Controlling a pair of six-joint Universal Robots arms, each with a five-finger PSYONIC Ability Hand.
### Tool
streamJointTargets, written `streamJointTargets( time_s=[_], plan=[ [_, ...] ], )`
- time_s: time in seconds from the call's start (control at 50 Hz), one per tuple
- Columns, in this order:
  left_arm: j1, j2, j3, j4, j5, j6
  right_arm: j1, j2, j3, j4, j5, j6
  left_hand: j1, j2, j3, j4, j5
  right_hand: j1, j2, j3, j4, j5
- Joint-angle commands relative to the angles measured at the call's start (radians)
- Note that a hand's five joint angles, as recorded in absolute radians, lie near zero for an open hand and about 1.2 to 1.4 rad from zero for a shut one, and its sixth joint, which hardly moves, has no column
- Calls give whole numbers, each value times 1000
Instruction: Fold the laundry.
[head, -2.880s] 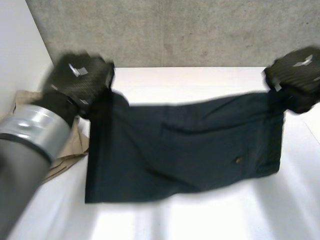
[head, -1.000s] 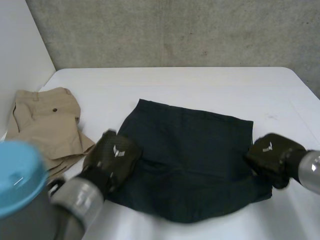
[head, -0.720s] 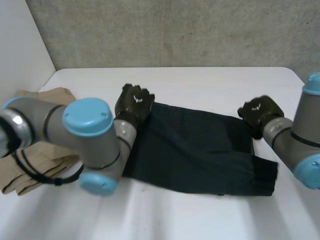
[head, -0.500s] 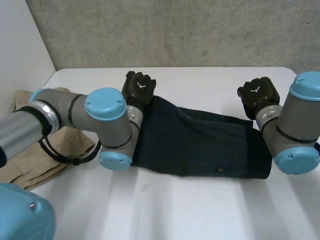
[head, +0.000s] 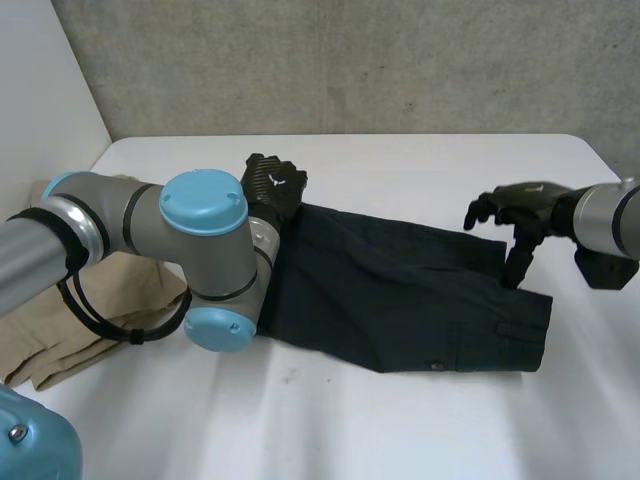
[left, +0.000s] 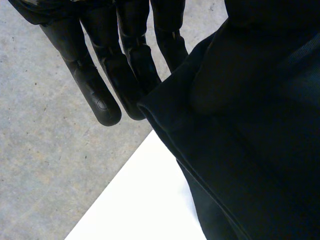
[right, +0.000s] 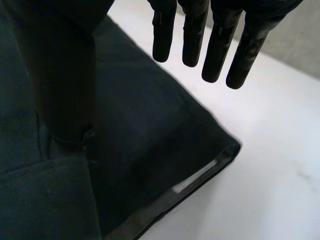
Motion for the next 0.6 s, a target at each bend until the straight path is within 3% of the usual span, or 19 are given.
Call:
streamJointTargets(
  time_s=[0.02, 0.36, 0.6],
  plan=[
    [1, -12, 13, 0, 0, 0, 11, 84, 20, -10, 20, -1, 284, 198, 204, 193, 243, 32, -29, -26, -4, 0],
    [-2, -18, 45, -1, -5, 7, 1, -72, -10, 38, 8, 42, 284, 198, 204, 193, 243, 29, -32, -29, -7, -3],
    [4, -19, 65, -7, -5, 7, 2, -89, 216, 50, -12, 54, 284, 198, 204, 193, 243, 26, -35, -32, -10, -6]
  ],
)
